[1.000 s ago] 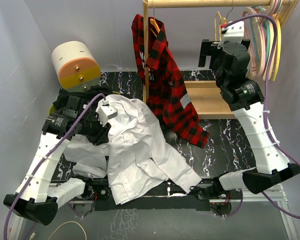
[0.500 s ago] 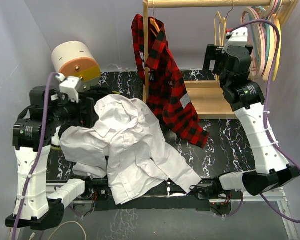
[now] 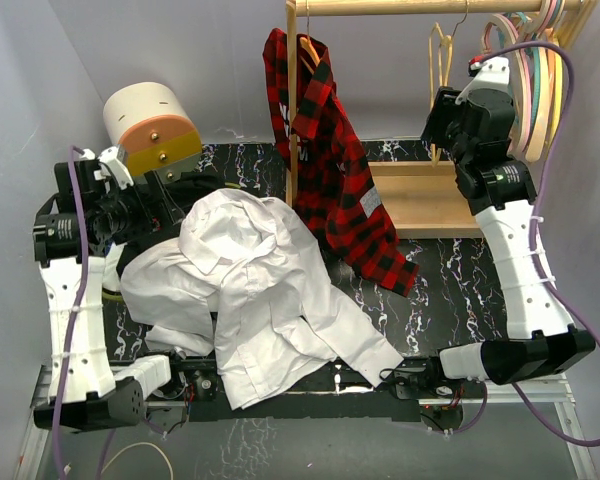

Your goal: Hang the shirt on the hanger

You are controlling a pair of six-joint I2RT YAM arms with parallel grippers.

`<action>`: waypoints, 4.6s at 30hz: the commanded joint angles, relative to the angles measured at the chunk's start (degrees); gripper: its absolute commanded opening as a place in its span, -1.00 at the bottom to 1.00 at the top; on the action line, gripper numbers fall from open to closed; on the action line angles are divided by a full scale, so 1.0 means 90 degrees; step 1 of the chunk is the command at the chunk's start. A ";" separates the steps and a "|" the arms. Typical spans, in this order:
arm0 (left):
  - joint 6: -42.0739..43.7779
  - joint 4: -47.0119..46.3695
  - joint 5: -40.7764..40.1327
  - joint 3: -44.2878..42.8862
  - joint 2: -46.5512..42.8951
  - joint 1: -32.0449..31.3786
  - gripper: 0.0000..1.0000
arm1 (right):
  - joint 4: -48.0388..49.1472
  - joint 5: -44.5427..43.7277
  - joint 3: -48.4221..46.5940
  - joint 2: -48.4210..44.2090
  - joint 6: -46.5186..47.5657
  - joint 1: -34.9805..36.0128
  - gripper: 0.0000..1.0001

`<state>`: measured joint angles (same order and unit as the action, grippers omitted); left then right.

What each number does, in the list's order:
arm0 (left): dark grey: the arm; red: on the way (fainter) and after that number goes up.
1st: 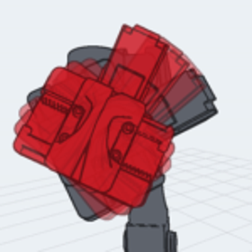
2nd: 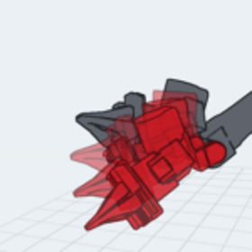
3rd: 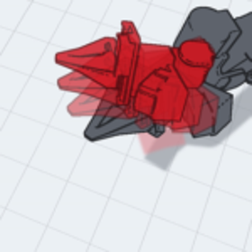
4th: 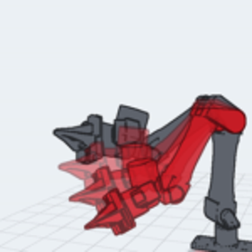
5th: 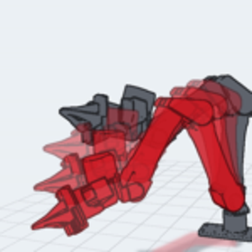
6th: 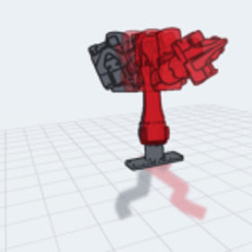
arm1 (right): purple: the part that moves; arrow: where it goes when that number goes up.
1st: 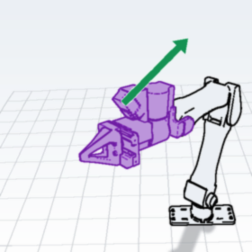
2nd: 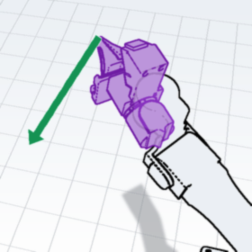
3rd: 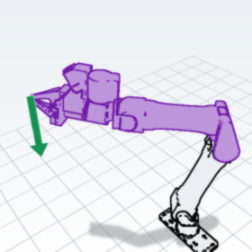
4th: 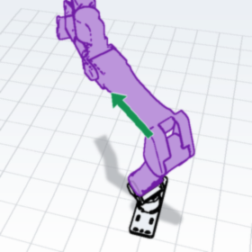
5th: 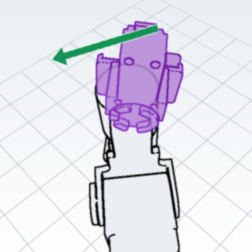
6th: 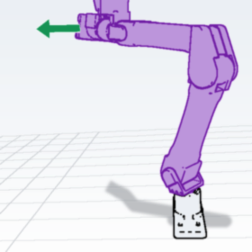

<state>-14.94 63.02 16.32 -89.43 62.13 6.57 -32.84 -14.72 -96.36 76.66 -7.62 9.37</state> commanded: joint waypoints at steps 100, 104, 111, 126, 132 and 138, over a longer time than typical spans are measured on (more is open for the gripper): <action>-0.2222 -0.0726 -0.1611 -0.0173 0.1636 -0.2790 0.54 | 0.0983 0.5638 0.5624 -0.5755 -0.2638 0.0082 -0.84; -0.2470 -0.0609 -0.1646 -0.0179 0.1709 -0.2791 0.29 | 0.0994 0.5515 0.5706 -0.5851 -0.2700 0.0082 -0.84; -0.2424 -0.0330 -0.1570 -0.0159 0.2322 -0.2790 0.19 | 0.1714 0.6485 0.6355 -0.5913 -0.3098 0.0080 -0.84; -0.1750 -0.0367 -0.2431 -0.0559 0.2386 -0.2790 -0.93 | 0.1767 0.7595 0.5345 -0.3929 -0.1150 0.0077 -0.84; -0.0856 -0.0194 -0.2818 -0.0841 0.1998 -0.2791 -0.94 | 0.1955 0.8181 0.5316 -0.3432 -0.0904 0.0216 -0.84; -0.0714 -0.0051 -0.2746 -0.0992 0.1873 -0.2790 -0.89 | 0.3107 0.8760 0.5634 -0.3126 -0.1468 0.0309 -0.84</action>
<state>-23.70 60.49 -7.57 -95.72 81.14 -18.85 -17.28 57.60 -45.84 47.59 -18.37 11.51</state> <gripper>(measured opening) 0.052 0.098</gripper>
